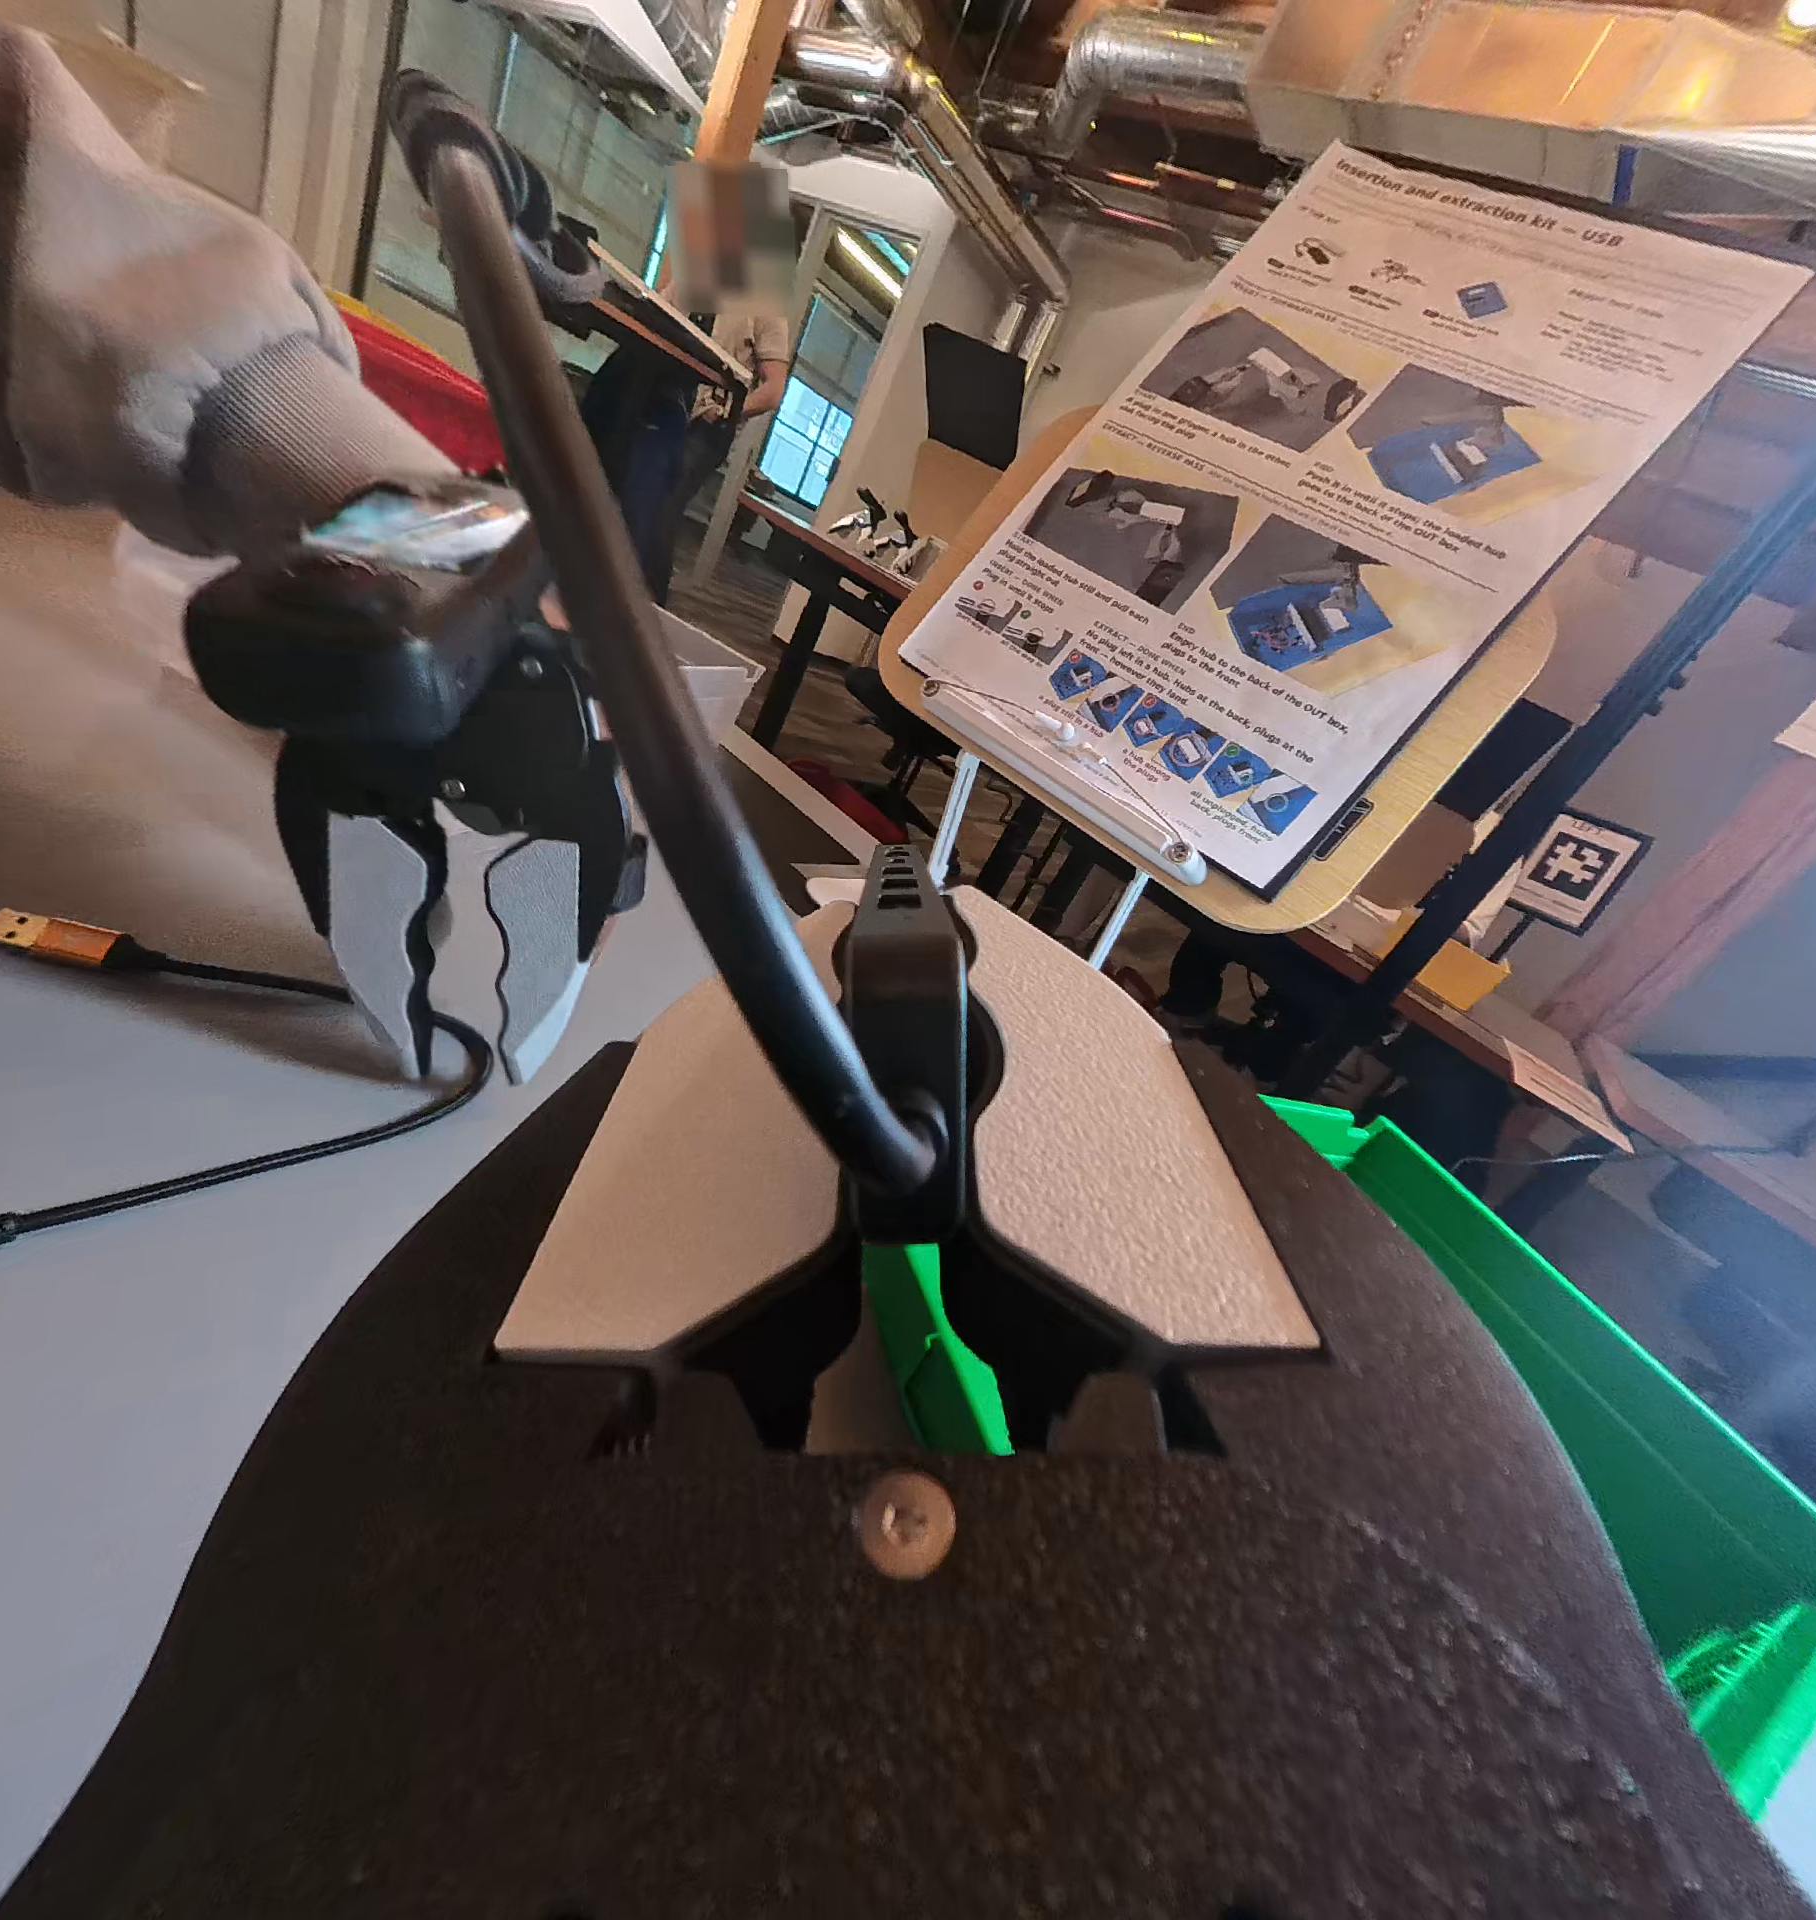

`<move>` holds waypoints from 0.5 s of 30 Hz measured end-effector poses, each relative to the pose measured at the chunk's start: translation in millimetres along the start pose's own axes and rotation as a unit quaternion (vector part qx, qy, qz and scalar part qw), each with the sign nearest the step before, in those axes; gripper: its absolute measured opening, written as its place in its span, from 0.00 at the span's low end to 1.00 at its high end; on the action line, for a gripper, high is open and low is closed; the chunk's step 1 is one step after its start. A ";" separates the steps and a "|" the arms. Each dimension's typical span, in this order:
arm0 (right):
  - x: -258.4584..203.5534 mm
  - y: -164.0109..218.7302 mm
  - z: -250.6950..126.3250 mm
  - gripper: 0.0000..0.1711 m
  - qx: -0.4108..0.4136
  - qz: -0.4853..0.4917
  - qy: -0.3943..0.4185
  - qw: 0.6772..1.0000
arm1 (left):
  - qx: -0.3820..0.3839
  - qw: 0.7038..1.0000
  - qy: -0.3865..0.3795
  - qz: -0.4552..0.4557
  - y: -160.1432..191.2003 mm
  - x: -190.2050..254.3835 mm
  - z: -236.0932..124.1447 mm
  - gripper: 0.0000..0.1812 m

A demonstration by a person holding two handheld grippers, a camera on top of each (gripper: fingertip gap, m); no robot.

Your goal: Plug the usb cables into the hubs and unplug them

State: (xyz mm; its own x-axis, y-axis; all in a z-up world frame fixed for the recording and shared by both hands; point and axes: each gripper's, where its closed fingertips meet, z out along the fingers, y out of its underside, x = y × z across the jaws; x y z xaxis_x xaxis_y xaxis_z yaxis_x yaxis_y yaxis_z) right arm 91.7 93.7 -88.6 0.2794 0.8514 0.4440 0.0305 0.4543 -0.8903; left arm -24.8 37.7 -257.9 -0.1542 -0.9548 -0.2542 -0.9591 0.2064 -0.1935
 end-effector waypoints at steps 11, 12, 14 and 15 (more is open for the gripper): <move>12.1 -2.9 -5.7 0.07 0.007 0.013 0.013 1.000 | -0.020 0.857 0.001 -0.515 52.3 3.9 -1.6 0.04; 12.7 -3.6 -6.1 0.07 0.009 0.015 0.014 1.000 | -0.014 0.849 0.003 -0.528 53.0 16.2 -5.2 0.05; 13.6 -5.3 -6.9 0.07 0.012 0.017 0.015 1.000 | -0.004 0.844 0.014 -0.536 49.5 44.5 -13.1 0.07; 13.9 -6.1 -6.9 0.07 0.014 0.019 0.015 1.000 | 0.000 0.847 0.020 -0.532 45.7 59.2 -18.0 0.08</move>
State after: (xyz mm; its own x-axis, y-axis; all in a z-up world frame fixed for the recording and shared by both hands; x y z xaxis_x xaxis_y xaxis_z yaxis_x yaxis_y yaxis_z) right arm 102.0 100.9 -77.7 0.3081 0.8602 0.4063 -0.0068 0.4290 -0.9033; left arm -82.0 -13.2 -264.8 0.7884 -0.6075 0.0966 -0.5610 -0.7745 -0.2923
